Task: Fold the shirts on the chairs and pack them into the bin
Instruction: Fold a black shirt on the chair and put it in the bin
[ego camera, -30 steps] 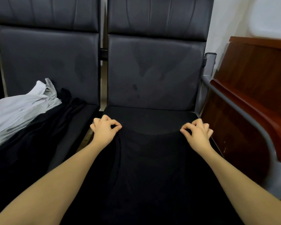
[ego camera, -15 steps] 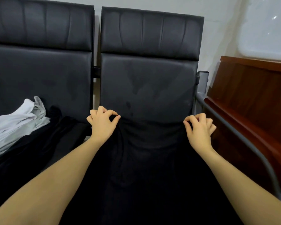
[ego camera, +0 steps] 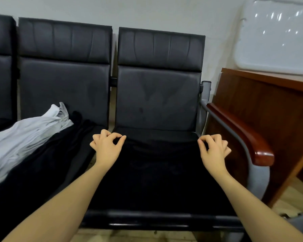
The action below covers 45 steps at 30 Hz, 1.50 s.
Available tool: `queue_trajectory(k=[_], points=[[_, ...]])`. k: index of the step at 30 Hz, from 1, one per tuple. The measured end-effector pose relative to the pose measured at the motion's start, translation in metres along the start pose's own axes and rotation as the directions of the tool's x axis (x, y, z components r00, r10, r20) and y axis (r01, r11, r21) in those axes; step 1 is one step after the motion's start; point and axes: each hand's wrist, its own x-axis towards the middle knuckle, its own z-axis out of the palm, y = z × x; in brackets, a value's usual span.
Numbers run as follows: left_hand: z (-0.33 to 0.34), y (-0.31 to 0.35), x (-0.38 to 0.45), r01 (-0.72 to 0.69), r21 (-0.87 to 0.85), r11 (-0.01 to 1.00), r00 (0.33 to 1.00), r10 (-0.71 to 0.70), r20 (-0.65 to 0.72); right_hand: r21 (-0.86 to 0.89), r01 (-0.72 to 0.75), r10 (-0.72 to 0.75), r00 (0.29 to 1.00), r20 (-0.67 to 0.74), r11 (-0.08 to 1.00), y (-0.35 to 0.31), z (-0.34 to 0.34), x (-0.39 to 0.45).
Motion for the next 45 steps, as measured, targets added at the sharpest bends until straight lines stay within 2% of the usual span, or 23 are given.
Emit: queue_trajectory(k=[9, 13, 16, 20, 22, 24, 26, 27, 29, 33, 35, 38, 40, 45], points=[[-0.040, -0.021, -0.069, 0.006, 0.044, 0.999, 1.000, -0.006, -0.010, 0.003, -0.001, 0.001, 0.996, 0.093, 1.000, -0.003, -0.040, -0.084], [-0.041, -0.034, -0.094, -0.022, 0.088, 0.996, 1.000, 0.022, -0.006, -0.017, -0.009, 0.012, 0.983, 0.182, 1.000, -0.002, -0.049, -0.105], [-0.041, -0.042, -0.106, -0.095, 0.190, 0.977, 0.995, 0.089, 0.039, -0.096, -0.013, 0.038, 0.962, 0.269, 0.995, 0.001, -0.050, -0.113], [-0.034, -0.029, -0.105, -0.279, 0.265, 0.923, 0.958, 0.248, 0.146, -0.202, 0.029, 0.045, 0.936, 0.349, 0.979, -0.006, -0.040, -0.106], [-0.028, -0.012, -0.102, -0.355, 0.259, 0.898, 0.916, 0.279, 0.289, -0.212, 0.075, 0.027, 0.897, 0.442, 0.974, -0.012, -0.028, -0.101], [-0.018, -0.001, -0.102, -0.422, 0.246, 0.873, 0.822, 0.254, 0.510, -0.242, 0.108, 0.061, 0.798, 0.599, 0.964, -0.014, -0.014, -0.100], [-0.009, 0.004, -0.103, -0.434, 0.264, 0.861, 0.688, 0.128, 0.714, -0.300, 0.133, 0.135, 0.677, 0.724, 0.945, -0.009, -0.001, -0.104], [-0.004, 0.003, -0.104, -0.422, 0.288, 0.860, 0.633, 0.052, 0.773, -0.325, 0.137, 0.168, 0.637, 0.752, 0.936, -0.005, 0.003, -0.104], [0.005, -0.002, -0.103, -0.389, 0.338, 0.857, 0.589, -0.050, 0.807, -0.353, 0.135, 0.204, 0.608, 0.767, 0.926, 0.001, 0.009, -0.098], [0.016, -0.004, -0.092, -0.360, 0.356, 0.863, 0.603, -0.076, 0.794, -0.353, 0.131, 0.210, 0.599, 0.773, 0.927, 0.009, 0.018, -0.082], [0.018, -0.002, -0.083, -0.333, 0.322, 0.886, 0.624, -0.049, 0.780, -0.327, 0.102, 0.197, 0.621, 0.759, 0.940, 0.008, 0.022, -0.076], [0.015, 0.000, -0.069, -0.236, 0.276, 0.932, 0.734, -0.015, 0.679, -0.319, 0.085, 0.145, 0.761, 0.632, 0.944, 0.001, 0.028, -0.071], [0.012, -0.003, -0.062, -0.196, 0.301, 0.933, 0.788, -0.033, 0.615, -0.291, 0.121, 0.073, 0.814, 0.576, 0.949, -0.006, 0.034, -0.070], [0.005, -0.026, -0.051, -0.077, 0.452, 0.889, 0.855, -0.175, 0.489, -0.176, 0.256, -0.090, 0.768, 0.634, 0.951, -0.019, 0.057, -0.057]])
